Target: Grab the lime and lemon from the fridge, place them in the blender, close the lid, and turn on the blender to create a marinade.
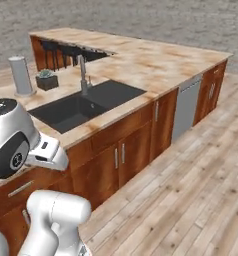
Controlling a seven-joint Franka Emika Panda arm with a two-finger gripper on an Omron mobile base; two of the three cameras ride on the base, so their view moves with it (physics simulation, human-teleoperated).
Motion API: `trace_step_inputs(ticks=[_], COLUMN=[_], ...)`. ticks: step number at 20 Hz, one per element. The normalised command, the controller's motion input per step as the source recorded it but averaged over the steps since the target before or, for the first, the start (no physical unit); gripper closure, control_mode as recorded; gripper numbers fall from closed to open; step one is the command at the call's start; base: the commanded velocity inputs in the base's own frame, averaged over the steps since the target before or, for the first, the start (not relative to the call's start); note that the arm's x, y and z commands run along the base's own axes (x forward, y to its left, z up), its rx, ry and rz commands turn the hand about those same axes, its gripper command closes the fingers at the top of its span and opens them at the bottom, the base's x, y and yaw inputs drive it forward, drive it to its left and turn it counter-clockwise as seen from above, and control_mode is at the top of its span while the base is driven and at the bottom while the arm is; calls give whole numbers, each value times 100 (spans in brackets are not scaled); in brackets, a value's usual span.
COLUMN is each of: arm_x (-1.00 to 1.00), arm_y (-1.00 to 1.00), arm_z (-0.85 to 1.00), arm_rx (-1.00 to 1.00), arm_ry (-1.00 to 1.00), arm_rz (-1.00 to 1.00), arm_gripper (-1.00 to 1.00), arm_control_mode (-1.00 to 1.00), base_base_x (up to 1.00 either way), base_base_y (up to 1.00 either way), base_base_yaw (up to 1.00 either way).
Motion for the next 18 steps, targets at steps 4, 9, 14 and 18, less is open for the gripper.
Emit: trace_step_inputs(ticks=[4, 9, 14, 18], arm_x=[0, 0, 0, 0], arm_y=[0, 0, 0, 0], arm_z=[0, 0, 0, 0], arm_rx=[0, 0, 0, 0], arm_ry=[0, 0, 0, 0], arm_rz=[0, 0, 0, 0], arm_gripper=[-100, -100, -100, -100], arm_control_mode=[100, 100, 100, 100], base_base_x=[56, 75, 98, 100], base_base_y=[-98, -91, -50, -11], base_base_yaw=[-57, -47, -46, -52])
